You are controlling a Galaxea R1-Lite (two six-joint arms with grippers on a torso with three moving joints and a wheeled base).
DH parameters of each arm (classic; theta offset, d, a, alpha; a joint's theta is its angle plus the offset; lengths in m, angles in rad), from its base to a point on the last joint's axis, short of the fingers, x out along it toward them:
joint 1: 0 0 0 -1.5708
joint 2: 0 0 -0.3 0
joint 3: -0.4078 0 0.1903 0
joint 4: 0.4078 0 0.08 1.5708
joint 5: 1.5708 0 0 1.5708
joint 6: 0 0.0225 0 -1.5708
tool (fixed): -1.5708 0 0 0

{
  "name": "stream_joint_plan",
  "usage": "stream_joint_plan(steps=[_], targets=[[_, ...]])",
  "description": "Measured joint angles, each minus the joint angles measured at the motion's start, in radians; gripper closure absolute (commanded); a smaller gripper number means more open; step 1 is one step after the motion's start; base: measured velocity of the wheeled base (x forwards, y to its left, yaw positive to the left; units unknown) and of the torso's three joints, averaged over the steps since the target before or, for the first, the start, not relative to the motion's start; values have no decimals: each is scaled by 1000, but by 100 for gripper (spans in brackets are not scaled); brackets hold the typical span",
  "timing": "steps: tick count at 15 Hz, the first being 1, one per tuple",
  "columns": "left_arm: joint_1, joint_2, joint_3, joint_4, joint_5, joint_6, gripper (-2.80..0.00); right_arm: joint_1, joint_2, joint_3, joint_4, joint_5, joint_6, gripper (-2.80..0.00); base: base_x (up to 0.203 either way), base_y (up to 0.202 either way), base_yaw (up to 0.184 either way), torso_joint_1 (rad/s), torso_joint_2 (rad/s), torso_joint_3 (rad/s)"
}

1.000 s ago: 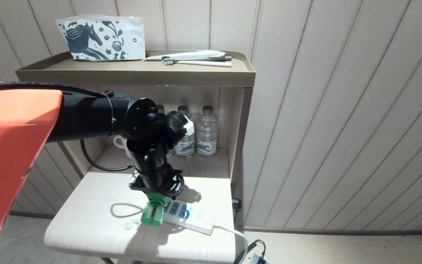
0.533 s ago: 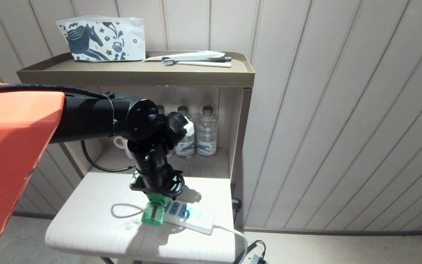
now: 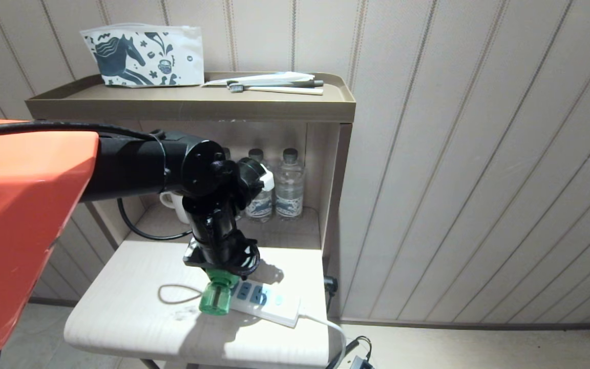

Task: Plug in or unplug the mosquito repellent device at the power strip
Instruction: Insert the plug into the socket

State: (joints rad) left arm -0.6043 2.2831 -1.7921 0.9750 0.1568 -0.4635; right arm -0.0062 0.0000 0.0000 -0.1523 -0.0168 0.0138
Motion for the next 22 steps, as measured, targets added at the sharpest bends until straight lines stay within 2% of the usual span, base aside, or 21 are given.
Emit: stream_joint_plan(steps=[6,14,22], targets=[[3,23,-24,2,3,0,0,0,0,0,0,0,0,0,0,0,0,0,0,0],[7,13,21,-2,-4,0,0,0,0,0,0,0,1,0,0,0,0,0,0,0],[6,28,6,-2,-4,0,0,0,0,0,0,0,1,0,0,0,0,0,0,0]])
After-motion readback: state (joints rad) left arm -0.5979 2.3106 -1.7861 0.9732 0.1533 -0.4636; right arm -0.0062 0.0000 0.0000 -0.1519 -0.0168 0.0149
